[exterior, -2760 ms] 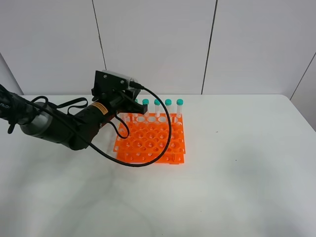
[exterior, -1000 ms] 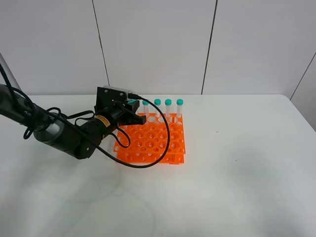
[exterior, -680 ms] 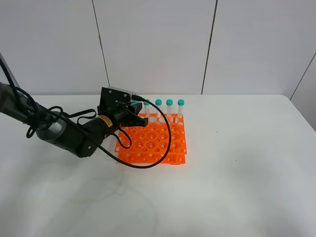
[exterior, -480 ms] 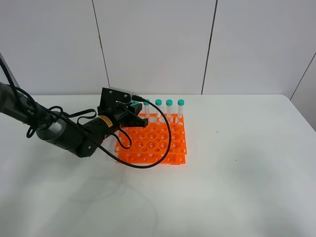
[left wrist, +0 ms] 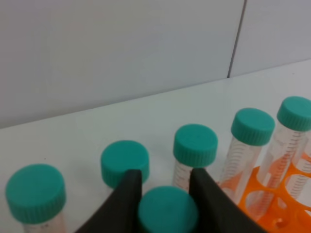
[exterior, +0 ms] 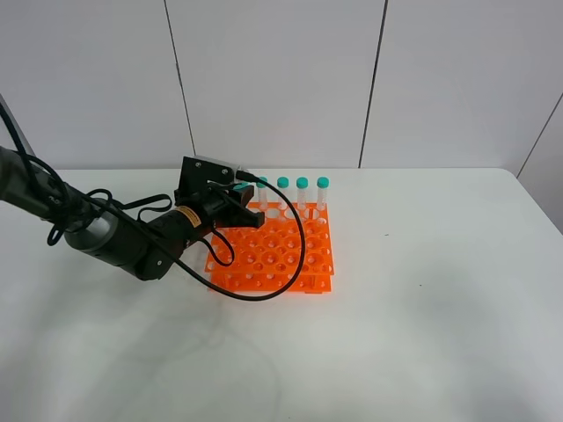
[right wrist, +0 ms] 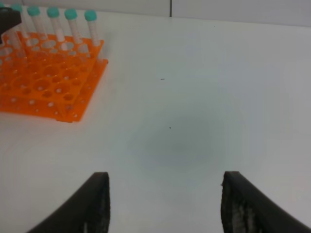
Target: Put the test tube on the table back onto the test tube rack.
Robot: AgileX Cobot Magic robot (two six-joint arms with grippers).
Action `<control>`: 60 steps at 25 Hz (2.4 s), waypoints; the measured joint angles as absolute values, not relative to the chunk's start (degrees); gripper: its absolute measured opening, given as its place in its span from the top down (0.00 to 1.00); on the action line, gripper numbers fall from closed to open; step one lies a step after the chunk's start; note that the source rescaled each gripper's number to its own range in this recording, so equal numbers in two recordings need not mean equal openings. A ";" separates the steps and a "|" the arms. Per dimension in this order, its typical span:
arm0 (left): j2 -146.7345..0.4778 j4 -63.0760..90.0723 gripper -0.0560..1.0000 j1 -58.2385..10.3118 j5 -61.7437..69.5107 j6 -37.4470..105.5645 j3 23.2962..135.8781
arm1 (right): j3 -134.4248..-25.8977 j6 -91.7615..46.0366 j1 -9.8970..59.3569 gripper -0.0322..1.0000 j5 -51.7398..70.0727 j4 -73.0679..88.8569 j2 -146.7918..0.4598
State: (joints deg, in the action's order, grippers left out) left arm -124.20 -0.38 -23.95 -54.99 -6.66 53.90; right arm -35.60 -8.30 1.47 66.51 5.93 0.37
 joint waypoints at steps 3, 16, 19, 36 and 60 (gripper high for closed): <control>-124.20 -0.87 0.76 -23.95 -54.99 -6.71 53.90 | -35.60 -8.30 1.47 0.44 66.51 5.93 0.37; -123.45 -1.10 0.62 -23.95 -54.92 -6.88 53.90 | -35.60 -8.30 1.47 0.44 66.51 6.01 0.37; -121.90 -1.62 0.62 -23.95 -54.92 -7.96 53.90 | -35.60 -8.30 1.47 0.44 66.51 6.01 0.37; -110.57 -6.59 0.62 -16.09 -39.92 -9.74 52.77 | -35.60 -8.30 1.47 0.44 66.51 6.06 0.37; -99.75 -6.17 0.62 1.46 11.82 -5.59 51.95 | -35.60 -8.30 1.47 0.44 66.51 6.12 0.37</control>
State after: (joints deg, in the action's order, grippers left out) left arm -99.75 -6.17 1.46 11.82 -5.59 51.95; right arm -35.60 -8.30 1.47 66.51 6.12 0.37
